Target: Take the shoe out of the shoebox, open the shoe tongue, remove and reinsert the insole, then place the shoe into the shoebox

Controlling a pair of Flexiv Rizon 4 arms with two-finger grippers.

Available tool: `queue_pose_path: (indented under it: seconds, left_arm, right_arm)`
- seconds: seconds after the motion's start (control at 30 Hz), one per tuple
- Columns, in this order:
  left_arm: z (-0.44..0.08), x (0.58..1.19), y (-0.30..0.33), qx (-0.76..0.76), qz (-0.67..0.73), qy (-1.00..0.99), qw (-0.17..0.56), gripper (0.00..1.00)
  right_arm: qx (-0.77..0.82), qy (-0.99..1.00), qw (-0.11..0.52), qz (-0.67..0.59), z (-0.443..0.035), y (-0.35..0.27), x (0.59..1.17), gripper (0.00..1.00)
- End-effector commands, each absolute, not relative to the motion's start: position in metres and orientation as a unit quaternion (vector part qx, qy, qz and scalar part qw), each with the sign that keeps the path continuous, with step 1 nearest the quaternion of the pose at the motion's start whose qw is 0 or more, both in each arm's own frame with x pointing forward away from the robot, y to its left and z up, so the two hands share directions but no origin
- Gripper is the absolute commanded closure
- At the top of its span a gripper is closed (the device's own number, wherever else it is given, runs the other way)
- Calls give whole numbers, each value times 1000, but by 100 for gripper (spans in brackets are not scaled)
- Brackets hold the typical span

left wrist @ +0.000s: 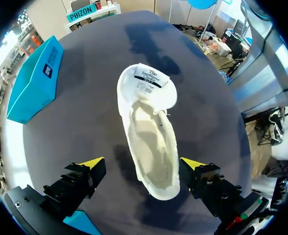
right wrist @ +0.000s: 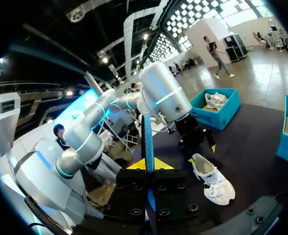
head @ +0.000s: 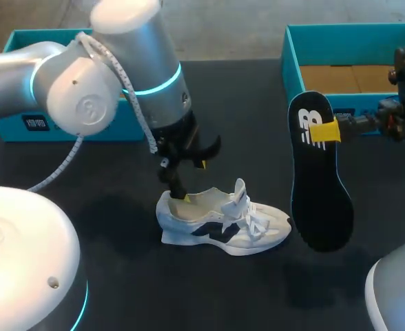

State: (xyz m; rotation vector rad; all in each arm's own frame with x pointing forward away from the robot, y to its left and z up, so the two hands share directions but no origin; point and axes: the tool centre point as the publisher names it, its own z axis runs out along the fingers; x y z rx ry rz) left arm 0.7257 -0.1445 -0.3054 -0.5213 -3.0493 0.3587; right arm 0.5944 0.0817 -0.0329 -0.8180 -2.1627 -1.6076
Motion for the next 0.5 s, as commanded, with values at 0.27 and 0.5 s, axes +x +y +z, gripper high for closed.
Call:
queue_pose_path:
  seconds: [0.27, 0.5]
  left_arm:
    - [-339, 728, -171, -157, 119, -980, 9, 0]
    - [-354, 731, -182, -154, 116, -981, 8, 0]
  right_arm:
    - [-312, -664, 112, -671, -37, 79, 583, 100]
    - [-312, -664, 112, -671, -37, 79, 583, 100]
